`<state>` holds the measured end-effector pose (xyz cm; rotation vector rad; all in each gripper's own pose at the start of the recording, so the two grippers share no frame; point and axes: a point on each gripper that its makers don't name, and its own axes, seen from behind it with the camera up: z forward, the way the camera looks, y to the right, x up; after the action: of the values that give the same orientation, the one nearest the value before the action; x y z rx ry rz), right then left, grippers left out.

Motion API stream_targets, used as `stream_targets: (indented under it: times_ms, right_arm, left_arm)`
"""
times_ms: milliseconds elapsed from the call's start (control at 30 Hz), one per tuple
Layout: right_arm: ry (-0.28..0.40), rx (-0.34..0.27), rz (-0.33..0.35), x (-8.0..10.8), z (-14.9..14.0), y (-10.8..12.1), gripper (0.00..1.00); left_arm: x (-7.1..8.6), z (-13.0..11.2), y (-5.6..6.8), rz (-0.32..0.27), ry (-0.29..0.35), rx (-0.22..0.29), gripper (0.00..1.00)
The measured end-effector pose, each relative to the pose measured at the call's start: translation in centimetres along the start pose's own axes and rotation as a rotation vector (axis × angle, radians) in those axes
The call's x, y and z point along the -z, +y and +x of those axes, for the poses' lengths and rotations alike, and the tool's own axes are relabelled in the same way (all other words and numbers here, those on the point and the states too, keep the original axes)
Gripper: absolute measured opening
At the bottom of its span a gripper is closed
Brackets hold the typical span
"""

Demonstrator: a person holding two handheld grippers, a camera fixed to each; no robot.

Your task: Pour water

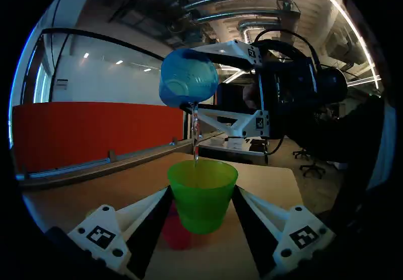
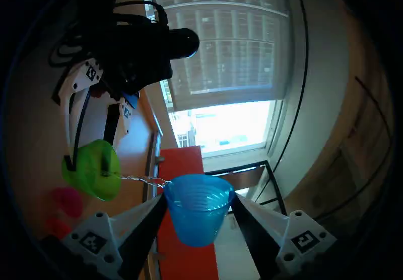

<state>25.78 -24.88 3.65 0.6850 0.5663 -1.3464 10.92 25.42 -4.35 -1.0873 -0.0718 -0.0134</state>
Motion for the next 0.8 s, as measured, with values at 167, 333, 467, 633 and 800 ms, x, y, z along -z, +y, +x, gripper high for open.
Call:
stream_targets:
  times_ms: [167,333,467,633,800]
  right_arm:
    - [-0.001,0.021,-0.004,-0.04,-0.04,0.15,0.92]
    - [0.000,0.039,-0.010,-0.06,-0.05,0.37,0.91]
    - [0.002,0.054,-0.016,-0.14,-0.11,0.68,0.91]
    - [0.001,0.085,-0.020,-0.24,-0.17,0.89,0.92]
    - [0.001,0.116,-0.022,-0.26,-0.10,0.98,0.92]
  left_arm:
    - [-0.03,-0.15,0.03,0.000,-0.001,0.000,0.83]
    - [-0.07,-0.10,-0.06,0.003,0.000,-0.002,0.83]
    - [-0.05,0.05,-0.06,0.003,0.003,0.000,0.83]
    - [-0.05,0.17,-0.04,0.005,0.004,-0.001,0.83]
    - [-0.07,0.28,-0.07,0.005,0.005,-0.002,0.83]
